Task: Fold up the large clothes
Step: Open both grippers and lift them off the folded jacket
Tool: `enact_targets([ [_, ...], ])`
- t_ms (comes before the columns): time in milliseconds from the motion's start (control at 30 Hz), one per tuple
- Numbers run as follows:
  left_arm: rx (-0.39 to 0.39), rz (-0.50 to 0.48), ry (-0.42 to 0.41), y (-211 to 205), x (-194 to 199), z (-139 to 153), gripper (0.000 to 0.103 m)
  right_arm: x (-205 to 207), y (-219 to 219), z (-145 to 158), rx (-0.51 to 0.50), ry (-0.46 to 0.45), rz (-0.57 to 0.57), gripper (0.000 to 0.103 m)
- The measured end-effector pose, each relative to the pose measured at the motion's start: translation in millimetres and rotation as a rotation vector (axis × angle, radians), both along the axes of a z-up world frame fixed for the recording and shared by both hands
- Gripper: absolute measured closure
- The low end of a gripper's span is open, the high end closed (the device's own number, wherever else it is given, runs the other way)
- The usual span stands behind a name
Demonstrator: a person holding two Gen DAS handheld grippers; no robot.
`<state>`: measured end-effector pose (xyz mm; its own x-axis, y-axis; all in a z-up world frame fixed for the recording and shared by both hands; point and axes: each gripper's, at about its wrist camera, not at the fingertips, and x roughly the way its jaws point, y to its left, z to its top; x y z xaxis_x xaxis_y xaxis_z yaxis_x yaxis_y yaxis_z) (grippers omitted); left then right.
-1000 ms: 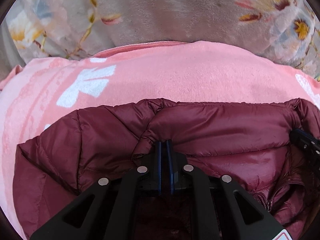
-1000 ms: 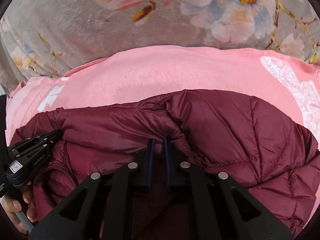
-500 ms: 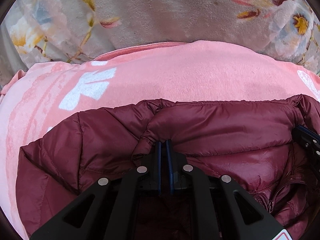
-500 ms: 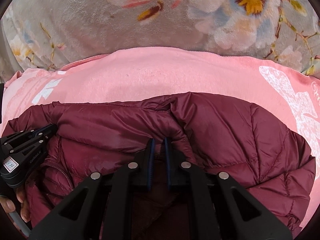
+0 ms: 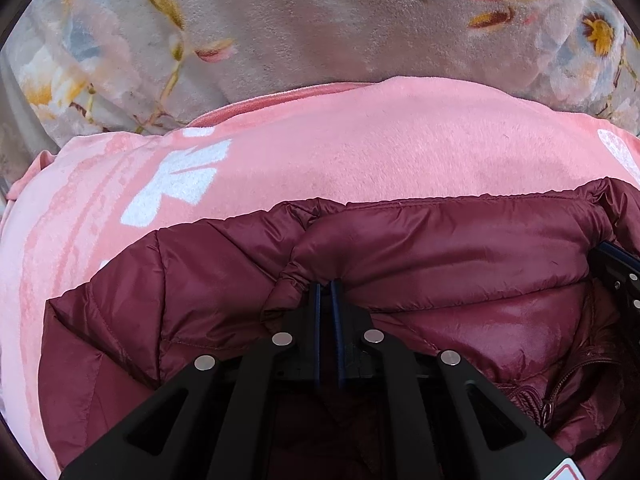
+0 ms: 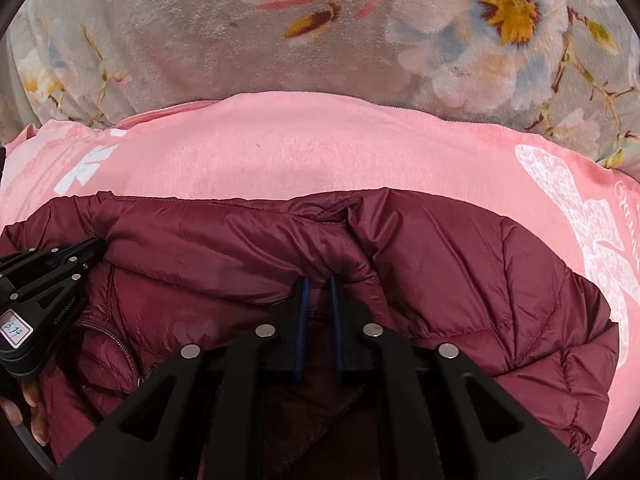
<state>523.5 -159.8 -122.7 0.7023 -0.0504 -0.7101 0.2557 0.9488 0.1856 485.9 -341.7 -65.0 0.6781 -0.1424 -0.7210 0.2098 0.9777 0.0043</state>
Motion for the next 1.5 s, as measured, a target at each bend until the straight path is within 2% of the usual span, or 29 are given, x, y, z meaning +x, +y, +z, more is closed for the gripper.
enact_targets([
  [200, 0.008, 0.003, -0.007, -1.2, 0.6, -1.9, 0.094, -2.7, -14.6, 1.3, 0.117, -0.037, -0.002, 0.093],
  [300, -0.023, 0.022, 0.003, 8.8, -7.1, 2.5, 0.091, -20.4, -10.8, 10.9, 0.085, -0.045, -0.046, 0.093],
  [333, -0.039, 0.052, 0.026, 17.3, -17.0, 7.1, 0.092, -42.6, -4.9, 22.0, 0.075, -0.044, -0.073, 0.091],
  [400, -0.147, 0.039, 0.076, 42.0, -52.5, 18.4, 0.092, -91.7, 5.6, 42.3, 0.107, -0.088, -0.033, 0.065],
  [433, -0.175, 0.028, 0.092, 53.0, -69.8, 20.8, 0.092, -114.8, 8.9, 49.9, 0.110, -0.109, -0.022, 0.043],
  [467, -0.196, 0.009, 0.108, 66.7, -91.6, 22.8, 0.086, -148.0, 12.2, 58.5, 0.106, -0.138, -0.013, 0.032],
  [500, -0.200, -0.005, 0.116, 77.3, -108.6, 22.6, 0.079, -181.9, 14.2, 64.4, 0.097, -0.153, -0.012, 0.028],
  [567, -0.184, -0.022, 0.128, 112.1, -160.6, 20.7, 0.037, -230.7, 11.5, 67.0, 0.102, -0.133, -0.007, 0.018],
  [700, -0.173, -0.011, 0.131, 185.3, -252.7, 13.0, 0.019, -352.0, -14.2, 51.8, 0.155, -0.114, -0.074, 0.010],
  [800, -0.251, 0.072, 0.167, 240.4, -295.3, 9.6, 0.017, -420.8, -32.4, 26.8, 0.211, -0.057, -0.150, 0.010],
  [933, -0.361, 0.164, 0.256, 287.6, -326.8, -4.7, 0.017, -477.6, -43.6, -6.0, 0.302, -0.005, -0.222, 0.010],
  [1000, -0.396, 0.215, 0.272, 302.0, -339.5, -13.1, 0.017, -492.1, -44.8, -16.1, 0.354, -0.013, -0.237, 0.010],
  [1067, -0.422, 0.219, 0.249, 305.6, -348.6, -13.1, 0.017, -502.1, -41.2, -21.1, 0.373, -0.037, -0.242, 0.010],
  [1200, -0.391, 0.246, 0.214, 296.1, -356.9, -14.4, 0.017, -503.4, -33.3, -20.6, 0.356, -0.071, -0.251, 0.009],
  [1300, -0.384, 0.242, 0.205, 289.0, -360.3, -14.2, 0.017, -495.0, -34.9, -20.8, 0.440, -0.096, -0.244, 0.013],
  [1333, -0.393, 0.234, 0.214, 287.2, -361.7, -13.1, 0.021, -492.3, -33.9, -20.8, 0.444, -0.088, -0.252, 0.026],
  [1367, -0.389, 0.219, 0.218, 283.5, -363.2, -10.1, 0.038, -491.7, -33.6, -20.8, 0.441, -0.081, -0.259, 0.039],
  [1400, -0.387, 0.200, 0.223, 280.5, -364.9, -8.2, 0.046, -490.5, -33.1, -20.4, 0.441, -0.074, -0.264, 0.046],
  [1433, -0.377, 0.180, 0.225, 277.1, -367.3, -5.1, 0.066, -490.6, -32.5, -19.8, 0.459, -0.069, -0.254, 0.069],
  [1467, -0.355, 0.172, 0.215, 274.4, -369.9, -0.6, 0.087, -491.5, -32.0, -18.8, 0.477, -0.067, -0.245, 0.086],
  [1500, -0.344, 0.170, 0.205, 275.3, -373.4, 3.8, 0.094, -494.3, -31.6, -16.6, 0.481, -0.073, -0.247, 0.089],
])
